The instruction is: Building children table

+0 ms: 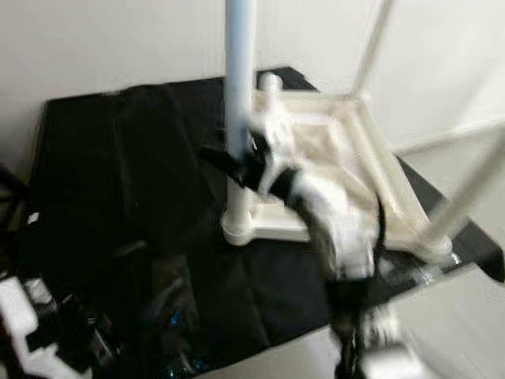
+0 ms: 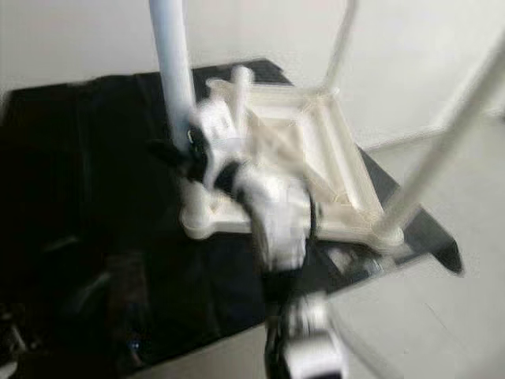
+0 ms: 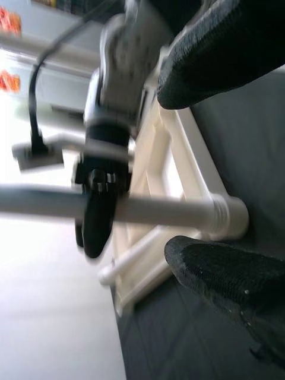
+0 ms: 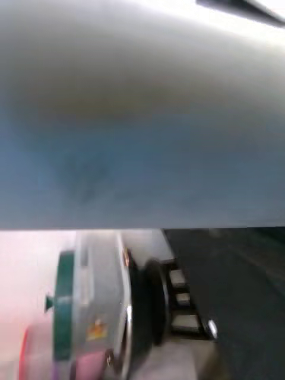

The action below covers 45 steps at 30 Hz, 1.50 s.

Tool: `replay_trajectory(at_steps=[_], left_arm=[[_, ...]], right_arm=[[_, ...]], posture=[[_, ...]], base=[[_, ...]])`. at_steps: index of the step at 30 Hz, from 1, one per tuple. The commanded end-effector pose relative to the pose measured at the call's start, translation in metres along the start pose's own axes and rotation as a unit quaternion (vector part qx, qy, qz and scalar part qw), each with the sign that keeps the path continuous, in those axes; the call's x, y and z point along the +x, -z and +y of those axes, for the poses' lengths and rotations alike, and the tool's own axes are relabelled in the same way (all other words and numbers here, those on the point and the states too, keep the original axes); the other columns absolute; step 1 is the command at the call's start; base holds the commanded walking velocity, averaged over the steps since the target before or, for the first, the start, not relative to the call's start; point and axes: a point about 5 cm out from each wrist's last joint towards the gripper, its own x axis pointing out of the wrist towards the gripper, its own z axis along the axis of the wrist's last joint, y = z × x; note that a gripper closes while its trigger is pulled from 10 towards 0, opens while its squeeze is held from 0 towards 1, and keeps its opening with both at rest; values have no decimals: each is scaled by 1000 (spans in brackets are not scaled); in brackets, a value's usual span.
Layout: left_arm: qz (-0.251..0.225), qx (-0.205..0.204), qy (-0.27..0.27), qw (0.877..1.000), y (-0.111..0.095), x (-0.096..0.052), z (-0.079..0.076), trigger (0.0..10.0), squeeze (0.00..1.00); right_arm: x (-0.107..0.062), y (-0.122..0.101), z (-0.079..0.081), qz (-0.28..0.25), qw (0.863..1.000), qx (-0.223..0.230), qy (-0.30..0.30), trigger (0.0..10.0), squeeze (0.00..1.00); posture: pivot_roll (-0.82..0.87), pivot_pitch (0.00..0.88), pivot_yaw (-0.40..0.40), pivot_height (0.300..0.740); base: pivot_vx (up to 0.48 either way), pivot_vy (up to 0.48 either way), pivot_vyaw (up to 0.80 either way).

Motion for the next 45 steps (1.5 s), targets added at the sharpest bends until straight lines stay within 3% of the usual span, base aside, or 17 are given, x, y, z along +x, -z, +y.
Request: replay_trajectory(at_steps=[1, 6, 7, 8, 9, 12, 13, 15, 16, 18, 26, 28, 29, 30, 31, 33, 45], left_arm=[[5, -3, 5, 1000, 4, 1, 2, 10000, 0], [3, -1, 13, 1000, 4, 4, 6, 10000, 0], [2, 4, 15, 1000, 3, 6, 10, 10000, 0], [2, 4, 15, 1000, 3, 6, 10, 10000, 0], [0, 8, 16, 1000, 2, 7, 13, 10000, 0], [-1, 11, 16, 1000, 1, 7, 14, 10000, 0], [0, 12, 16, 1000, 1, 7, 14, 10000, 0], [0, 12, 16, 1000, 1, 7, 14, 10000, 0], [1, 13, 15, 1000, 0, 6, 14, 10000, 0], [3, 14, 13, 1000, -1, 4, 14, 10000, 0], [3, 14, 13, 1000, -1, 4, 14, 10000, 0], [6, 17, 11, 1000, -2, 2, 14, 10000, 0], [12, 18, 7, 1000, -4, -2, 13, 10000, 0], [15, 19, 4, 1000, -5, -5, 11, 10000, 0], [15, 19, 4, 1000, -5, -5, 11, 10000, 0], [17, 20, 1, 1000, -8, -7, 9, 10000, 0], [17, 23, 6, 1000, -18, -12, 0, 10000, 0]], right_arm=[[-8, 30, 20, 72, 997, 18, 23, 0, 0], [-2, 29, 20, 69, 997, 13, 24, 0, 0], [2, 29, 17, 71, 997, 7, 16, 3765, 0], [2, 29, 17, 71, 997, 7, 16, 3765, 0], [6, 27, 15, 71, 997, -5, -8, 10000, 0], [9, 24, 11, 69, 997, -7, -24, 10000, 0], [13, 15, 6, 53, 996, 17, -71, 10000, 227], [13, 15, 6, 53, 996, 17, -71, 10000, 227], [16, 5, 2, 36, 987, 35, -150, 10000, 1000], [14, -7, -5, 25, 977, 40, -210, 10000, 1000], [14, -7, -5, 25, 977, 40, -210, 10000, 1000], [10, -15, -11, 24, 962, 16, -270, 10000, 1000], [5, -19, -24, 30, 942, -11, -334, 10000, 0], [1, -22, -34, 36, 923, -30, -382, 10000, 0], [1, -22, -34, 36, 923, -30, -382, 10000, 0], [1, -25, -44, 37, 902, -42, -429, 10000, 0], [14, -27, -58, 45, 888, -35, -457, 10000, 0]], posture=[[65, 140, -17, 740], [72, 131, -16, 740], [80, 120, -8, 740], [80, 120, -8, 740], [83, 117, -5, 740], [84, 115, -4, 740], [98, 114, -4, 740], [98, 114, -4, 740], [98, 116, -3, 740], [104, 121, -12, 740], [104, 121, -12, 740], [113, 126, -21, 740], [139, 146, -30, 740], [146, 150, -34, 740], [146, 150, -34, 740], [158, 153, -38, 740], [187, 169, -59, 740]], base=[[0, 0, 0], [0, 0, 0], [0, 0, 0], [0, 0, 0], [0, 0, 0], [0, 0, 0], [0, 0, 0], [0, 0, 0], [0, 0, 0], [0, 0, 0], [0, 0, 0], [0, 0, 0], [0, 0, 0], [0, 0, 0], [0, 0, 0], [0, 0, 0], [0, 0, 0]])
